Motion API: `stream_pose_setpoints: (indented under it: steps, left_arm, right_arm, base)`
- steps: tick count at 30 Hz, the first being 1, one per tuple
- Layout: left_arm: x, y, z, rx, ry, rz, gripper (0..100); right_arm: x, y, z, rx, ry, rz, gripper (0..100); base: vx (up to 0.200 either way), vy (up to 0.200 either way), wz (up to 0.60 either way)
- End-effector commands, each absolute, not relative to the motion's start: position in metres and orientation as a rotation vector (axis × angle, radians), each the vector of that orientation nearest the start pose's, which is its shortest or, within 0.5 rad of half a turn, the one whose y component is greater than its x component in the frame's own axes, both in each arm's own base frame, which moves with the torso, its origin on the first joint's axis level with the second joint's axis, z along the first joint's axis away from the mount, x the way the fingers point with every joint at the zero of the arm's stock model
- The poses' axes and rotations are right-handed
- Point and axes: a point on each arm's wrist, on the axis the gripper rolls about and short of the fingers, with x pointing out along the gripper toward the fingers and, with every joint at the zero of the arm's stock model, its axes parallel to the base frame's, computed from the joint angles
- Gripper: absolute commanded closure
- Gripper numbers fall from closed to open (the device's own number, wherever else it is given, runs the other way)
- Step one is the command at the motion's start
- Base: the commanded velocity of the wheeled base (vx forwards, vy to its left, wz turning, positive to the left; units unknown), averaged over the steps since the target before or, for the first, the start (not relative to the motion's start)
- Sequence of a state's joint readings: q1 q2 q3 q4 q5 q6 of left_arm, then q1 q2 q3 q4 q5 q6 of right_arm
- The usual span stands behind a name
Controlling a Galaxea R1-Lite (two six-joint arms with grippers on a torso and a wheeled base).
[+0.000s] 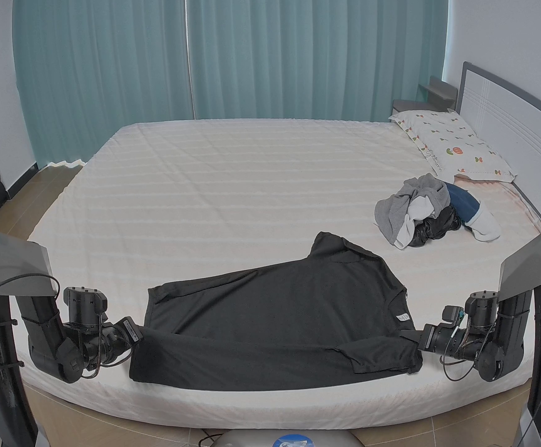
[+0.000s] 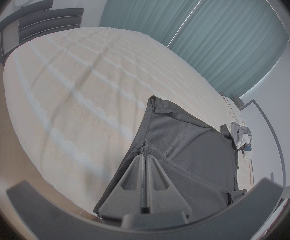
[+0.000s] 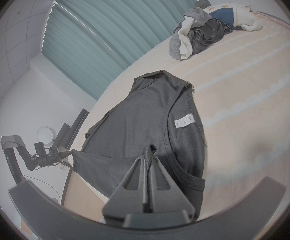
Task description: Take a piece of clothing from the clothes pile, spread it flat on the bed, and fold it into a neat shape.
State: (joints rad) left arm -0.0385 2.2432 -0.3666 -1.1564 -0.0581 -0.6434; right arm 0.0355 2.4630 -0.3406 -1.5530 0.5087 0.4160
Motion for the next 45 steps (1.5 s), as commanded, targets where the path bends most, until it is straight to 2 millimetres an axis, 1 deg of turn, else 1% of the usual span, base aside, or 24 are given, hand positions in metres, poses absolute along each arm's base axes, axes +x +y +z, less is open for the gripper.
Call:
stream_pose_setpoints:
  steps: [1,9,13,16,20,21,22,24,25,29,32,33,38,39,42,44,45]
  left_arm:
    - [0.282,-0.01,-0.018,-0.624,0.711,0.144,100]
    - [0.282,-0.005,-0.014,-0.625,0.695,0.156,100]
    - [0.278,-0.005,-0.014,-0.609,0.735,0.159,100]
    - [0.279,-0.005,-0.014,-0.609,0.746,0.159,100]
    - [0.282,-0.006,-0.02,-0.61,0.756,0.16,100]
    - [0.283,-0.006,-0.021,-0.61,0.756,0.16,100]
    - [0.285,-0.007,-0.024,-0.611,0.761,0.16,100]
    - [0.285,-0.007,-0.025,-0.611,0.762,0.159,100]
    - [0.287,-0.007,-0.029,-0.612,0.769,0.162,100]
    - [0.292,-0.007,-0.037,-0.612,0.78,0.168,100]
    - [0.294,-0.007,-0.042,-0.621,0.788,0.176,100]
    - [0.295,-0.008,-0.043,-0.624,0.79,0.175,100]
    - [0.296,-0.008,-0.044,-0.623,0.789,0.173,100]
    - [0.297,-0.008,-0.044,-0.625,0.788,0.173,0]
    - [0.297,-0.008,-0.044,-0.628,0.785,0.174,0]
    - [0.299,-0.008,-0.042,-0.655,0.777,0.181,0]
    - [0.299,-0.008,-0.042,-0.655,0.777,0.181,0]
  right_arm:
    - [0.29,0.019,-0.046,0.529,0.634,0.412,100]
    - [0.293,0.016,-0.038,0.538,0.605,0.407,100]
    - [0.294,0.015,-0.038,0.54,0.601,0.411,100]
    - [0.297,0.015,-0.041,0.54,0.598,0.405,100]
    - [0.306,0.019,-0.058,0.529,0.613,0.388,100]
    - [0.306,0.019,-0.058,0.528,0.611,0.386,100]
    - [0.312,0.019,-0.063,0.519,0.601,0.352,100]
    - [0.313,0.02,-0.064,0.517,0.598,0.343,100]
    - [0.317,0.019,-0.068,0.514,0.592,0.325,100]
    - [0.318,0.02,-0.068,0.512,0.589,0.328,100]
    - [0.319,0.024,-0.07,0.509,0.592,0.338,100]
    - [0.319,0.026,-0.07,0.507,0.594,0.342,0]
    - [0.32,0.025,-0.069,0.519,0.588,0.339,0]
    - [0.319,0.024,-0.067,0.525,0.588,0.334,0]
    - [0.318,0.023,-0.064,0.526,0.584,0.329,0]
    - [0.31,0.021,-0.059,0.511,0.592,0.325,0]
    - [0.31,0.021,-0.059,0.511,0.592,0.325,0]
  base:
    - [0.0,0.0,0.0]
    - [0.0,0.0,0.0]
    - [0.0,0.0,0.0]
    - [0.0,0.0,0.0]
    - [0.0,0.0,0.0]
    - [0.0,0.0,0.0]
    - [0.0,0.0,0.0]
    - [0.0,0.0,0.0]
    - [0.0,0.0,0.0]
    - [0.0,0.0,0.0]
    - [0.0,0.0,0.0]
    - [0.0,0.0,0.0]
    - [0.0,0.0,0.0]
    - [0.0,0.0,0.0]
    - [0.0,0.0,0.0]
    - [0.0,0.0,0.0]
    - [0.0,0.0,0.0]
